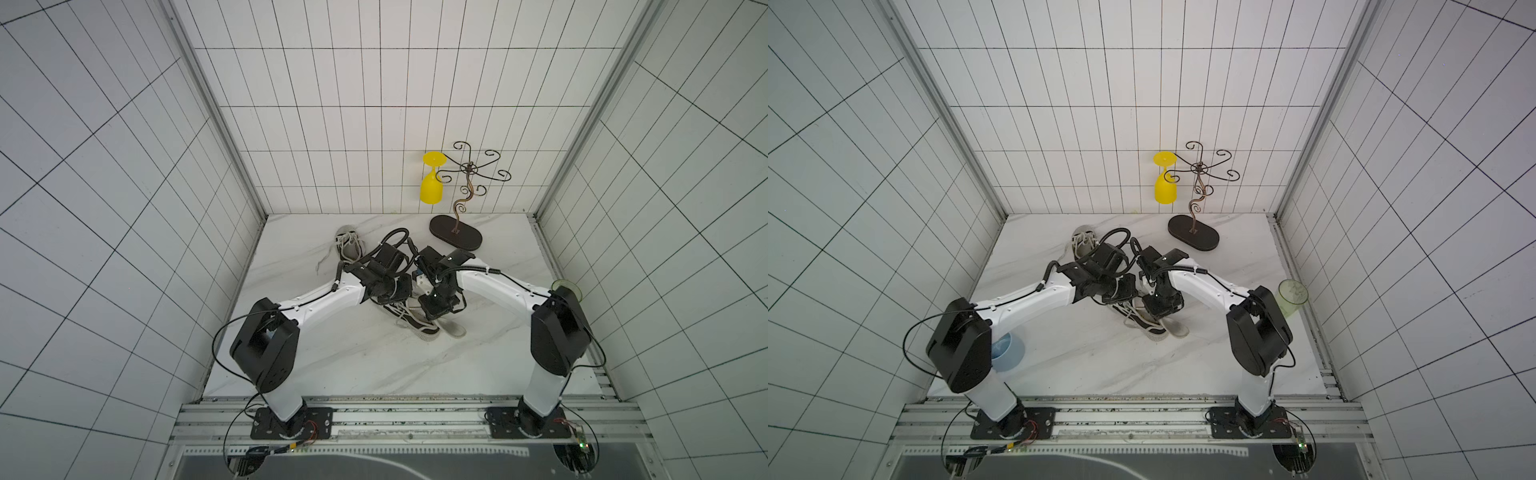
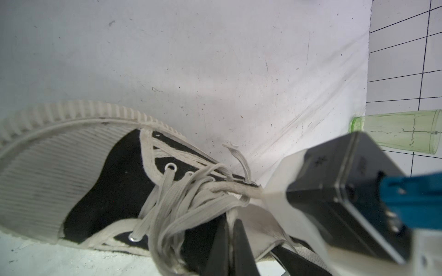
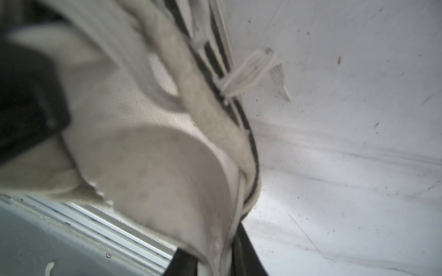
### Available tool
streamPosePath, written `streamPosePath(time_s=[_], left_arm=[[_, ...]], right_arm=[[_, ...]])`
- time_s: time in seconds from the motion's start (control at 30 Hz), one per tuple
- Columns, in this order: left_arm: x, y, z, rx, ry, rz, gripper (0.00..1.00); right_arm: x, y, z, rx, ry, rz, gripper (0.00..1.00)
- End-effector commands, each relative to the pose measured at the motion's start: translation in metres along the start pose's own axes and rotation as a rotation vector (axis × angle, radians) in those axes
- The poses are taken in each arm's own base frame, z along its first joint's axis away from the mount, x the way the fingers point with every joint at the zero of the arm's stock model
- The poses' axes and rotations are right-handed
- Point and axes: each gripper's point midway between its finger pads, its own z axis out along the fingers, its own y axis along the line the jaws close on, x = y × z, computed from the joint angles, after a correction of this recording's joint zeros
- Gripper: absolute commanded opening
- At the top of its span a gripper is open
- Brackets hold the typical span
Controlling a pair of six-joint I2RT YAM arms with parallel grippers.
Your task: Insert the insole into the shoe
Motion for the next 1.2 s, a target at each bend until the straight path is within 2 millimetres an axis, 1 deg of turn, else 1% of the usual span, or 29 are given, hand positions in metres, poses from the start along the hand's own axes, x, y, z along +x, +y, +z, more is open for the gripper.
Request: streamPosePath(time_s=[0.0, 0.1, 0.13, 0.17, 0.2, 0.27, 0.3, 0.4, 0.5, 0.57, 0.67, 0.73, 0.87, 0.93, 1.0, 1.1, 1.17], left_arm=[[-0.003, -0.026, -0.013, 0.115, -0.012, -0.007, 0.00], [-0.009, -0.010, -0.019, 0.069, -0.037, -0.042, 0.00], [-0.012, 0.000, -0.021, 0.045, -0.049, -0.071, 0.00], [-0.015, 0.005, -0.022, 0.046, -0.062, -0.093, 0.00], [-0.017, 0.009, -0.023, 0.059, -0.070, -0.122, 0.00], [-0.021, 0.008, -0.025, 0.090, -0.078, -0.127, 0.00], [-0.022, 0.005, -0.026, 0.090, -0.071, -0.116, 0.00], [-0.021, -0.001, -0.024, 0.081, -0.061, -0.082, 0.00], [-0.019, -0.003, -0.023, 0.099, -0.059, -0.101, 0.00], [-0.016, -0.007, -0.022, 0.141, -0.052, -0.130, 0.00], [-0.014, -0.010, -0.021, 0.217, -0.033, -0.218, 0.00], [-0.013, -0.006, -0.020, 0.209, -0.027, -0.246, 0.00], [-0.009, -0.002, -0.014, 0.221, 0.001, -0.284, 0.00], [-0.012, 0.005, -0.017, 0.176, -0.031, -0.281, 0.00], [-0.018, 0.014, -0.018, 0.143, -0.060, -0.283, 0.00], [-0.023, 0.016, -0.018, 0.165, -0.069, -0.299, 0.00], [-0.025, 0.013, -0.019, 0.177, -0.079, -0.301, 0.00]], right_arm=[[-0.051, 0.005, -0.016, -0.068, -0.154, 0.005, 0.22], [-0.057, 0.008, -0.021, -0.084, -0.183, 0.008, 0.22], [-0.055, 0.007, -0.021, -0.071, -0.176, 0.004, 0.23], [-0.050, 0.003, -0.017, -0.031, -0.147, 0.000, 0.22], [-0.042, -0.005, -0.011, 0.024, -0.112, 0.003, 0.22], [-0.028, -0.015, 0.000, 0.077, -0.063, 0.010, 0.22], [-0.027, -0.017, 0.001, 0.080, -0.076, 0.015, 0.22], [-0.032, -0.012, -0.005, 0.058, -0.121, 0.014, 0.22], [-0.034, -0.012, -0.007, 0.057, -0.125, 0.013, 0.22], [-0.037, -0.006, -0.008, 0.028, -0.135, 0.012, 0.23], [-0.051, 0.011, -0.019, -0.058, -0.167, 0.015, 0.23], [-0.059, 0.018, -0.026, -0.093, -0.176, 0.030, 0.23], [-0.065, 0.034, -0.038, -0.176, -0.191, 0.046, 0.23], [-0.058, 0.040, -0.041, -0.194, -0.164, 0.036, 0.23], [-0.044, 0.038, -0.040, -0.181, -0.130, 0.031, 0.23], [-0.018, 0.028, -0.024, -0.148, -0.085, 0.049, 0.22], [-0.009, 0.030, -0.017, -0.170, -0.066, 0.068, 0.21]])
